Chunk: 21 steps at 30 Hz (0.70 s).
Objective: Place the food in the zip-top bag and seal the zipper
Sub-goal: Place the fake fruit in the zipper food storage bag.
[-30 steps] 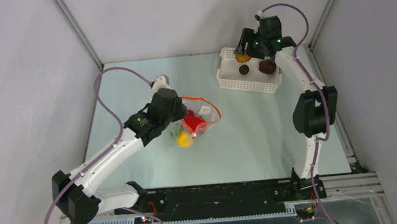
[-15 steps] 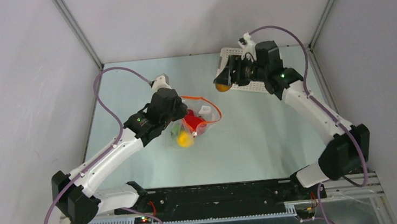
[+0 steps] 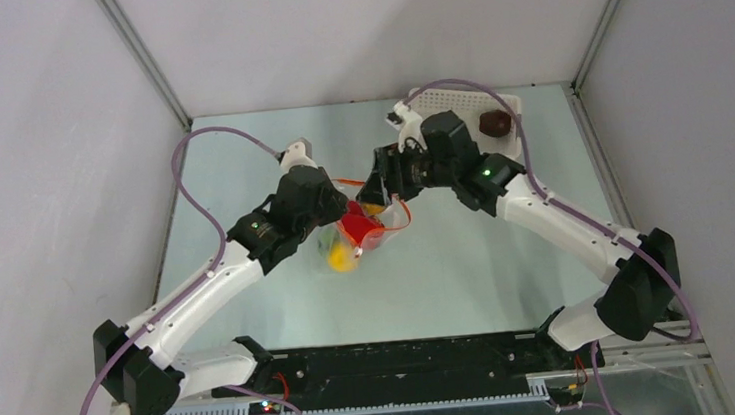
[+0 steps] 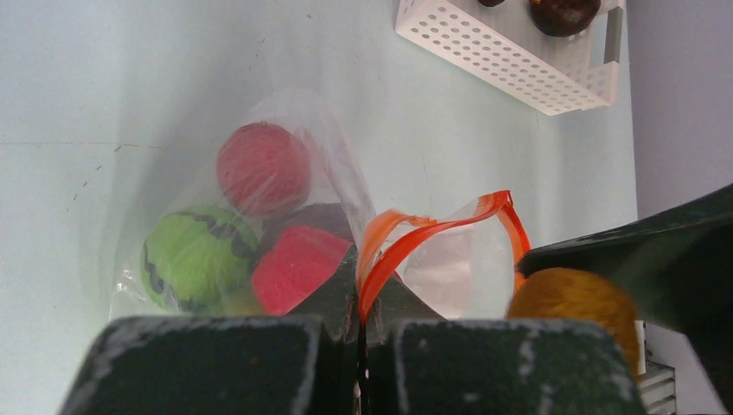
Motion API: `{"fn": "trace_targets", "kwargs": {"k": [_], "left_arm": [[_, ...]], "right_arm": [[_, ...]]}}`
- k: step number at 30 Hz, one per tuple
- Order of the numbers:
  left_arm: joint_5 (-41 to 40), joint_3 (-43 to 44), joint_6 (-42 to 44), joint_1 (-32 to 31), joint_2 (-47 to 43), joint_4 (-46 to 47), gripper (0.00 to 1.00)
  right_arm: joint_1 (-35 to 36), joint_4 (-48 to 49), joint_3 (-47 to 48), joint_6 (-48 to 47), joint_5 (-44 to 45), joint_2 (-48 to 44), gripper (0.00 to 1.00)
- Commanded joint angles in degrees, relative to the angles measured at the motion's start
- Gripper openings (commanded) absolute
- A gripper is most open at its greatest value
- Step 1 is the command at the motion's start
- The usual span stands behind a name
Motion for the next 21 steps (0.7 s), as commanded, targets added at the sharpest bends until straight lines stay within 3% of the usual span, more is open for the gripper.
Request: {"fn": "trace_targets", "kwargs": {"k": [1,8,15,21], "left_arm": [[0.5,-0.5,0.3,0.4,-2.1,3.0,0.00],[0.8,-0.7,0.2,0.3,-2.4,3.3,0.00],[1.2,-1.0,0.0,0.4,-2.7,3.5,0.00],[1.3,-1.3,-0.1,0.4,-2.9,3.4,0.00]], "right_arm": [[2.9,0.4,-0.4,0.3,3.7,1.9,0.47],[4.8,0.4,-0.3,0.3,5.6,3.4,0.61],[5.6,1.5,-0.4,0.3,4.2,4.9,0.86],[5.9,3.3,-0.4,1.0,0.1,5.2,0.91]]}}
